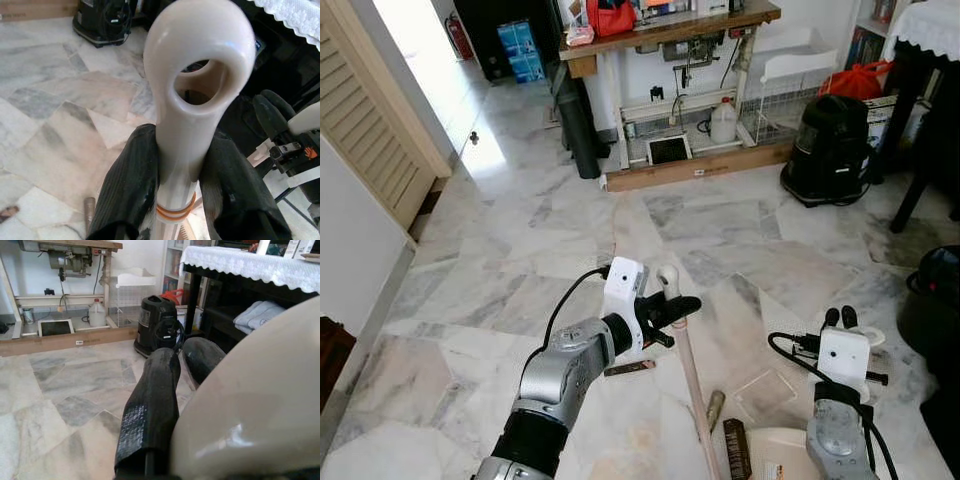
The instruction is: Sweep floor
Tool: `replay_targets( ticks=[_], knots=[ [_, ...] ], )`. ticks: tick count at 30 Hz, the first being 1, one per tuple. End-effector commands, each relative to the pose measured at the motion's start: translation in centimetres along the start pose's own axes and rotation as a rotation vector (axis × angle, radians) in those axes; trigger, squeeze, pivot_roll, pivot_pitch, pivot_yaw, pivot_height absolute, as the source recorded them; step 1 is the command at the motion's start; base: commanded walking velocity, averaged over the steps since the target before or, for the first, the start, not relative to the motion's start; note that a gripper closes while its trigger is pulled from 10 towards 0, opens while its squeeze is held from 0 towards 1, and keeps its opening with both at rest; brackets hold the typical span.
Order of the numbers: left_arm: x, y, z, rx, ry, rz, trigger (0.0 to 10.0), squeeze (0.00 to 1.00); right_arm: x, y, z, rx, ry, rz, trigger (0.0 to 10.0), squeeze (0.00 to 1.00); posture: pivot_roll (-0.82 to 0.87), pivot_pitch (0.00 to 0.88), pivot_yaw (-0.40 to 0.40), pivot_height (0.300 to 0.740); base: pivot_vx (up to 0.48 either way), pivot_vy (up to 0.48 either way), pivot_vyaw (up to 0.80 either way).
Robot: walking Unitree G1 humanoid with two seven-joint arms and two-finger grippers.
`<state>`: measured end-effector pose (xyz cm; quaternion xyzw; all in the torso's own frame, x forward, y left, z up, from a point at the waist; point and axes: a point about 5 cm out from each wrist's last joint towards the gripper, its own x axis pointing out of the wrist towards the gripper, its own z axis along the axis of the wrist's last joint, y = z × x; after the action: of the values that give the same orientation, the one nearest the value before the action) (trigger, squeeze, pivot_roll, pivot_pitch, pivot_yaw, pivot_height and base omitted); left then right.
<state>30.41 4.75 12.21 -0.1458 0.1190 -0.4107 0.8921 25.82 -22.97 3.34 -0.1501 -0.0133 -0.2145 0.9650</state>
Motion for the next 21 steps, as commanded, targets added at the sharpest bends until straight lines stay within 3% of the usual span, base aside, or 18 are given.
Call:
replay_targets(
  ticks=[1,8,11,16,18,21],
  knots=[
    [-0.4,-0.1,1.9,0.018,-0.066,-0.022,10.0,0.0,-0.5,0.8,-0.4,0.008,0.034,0.029,10.0,0.0,-0.01,0.0,0.159,0.74,0.0,0.0,0.0],
    [-2.3,2.0,6.6,0.106,-0.213,0.093,10.0,0.0,-0.2,0.9,-0.4,0.006,0.034,0.038,10.0,0.0,0.0,0.0,0.155,0.74,0.0,0.0,0.0],
    [-2.9,2.9,7.7,0.153,-0.254,0.151,10.0,0.0,-0.1,0.9,-0.3,0.005,0.033,0.04,10.0,0.0,0.0,0.0,0.154,0.74,0.0,0.0,0.0],
    [-2.8,3.4,7.3,0.226,-0.243,0.204,10.0,0.0,-0.1,0.9,-0.3,0.005,0.032,0.042,10.0,0.0,-0.01,0.0,0.153,0.74,0.0,0.0,0.0],
    [-2.0,3.2,6.0,0.293,-0.199,0.209,10.0,0.0,-0.2,0.9,-0.3,0.006,0.031,0.044,10.0,0.0,-0.01,0.0,0.151,0.74,0.0,0.0,0.0],
    [-0.8,2.4,4.2,0.3,-0.159,0.176,10.0,0.0,-0.2,0.8,-0.4,0.004,0.03,0.042,10.0,0.0,-0.02,0.0,0.152,0.74,0.0,0.0,0.0]
  ],
)
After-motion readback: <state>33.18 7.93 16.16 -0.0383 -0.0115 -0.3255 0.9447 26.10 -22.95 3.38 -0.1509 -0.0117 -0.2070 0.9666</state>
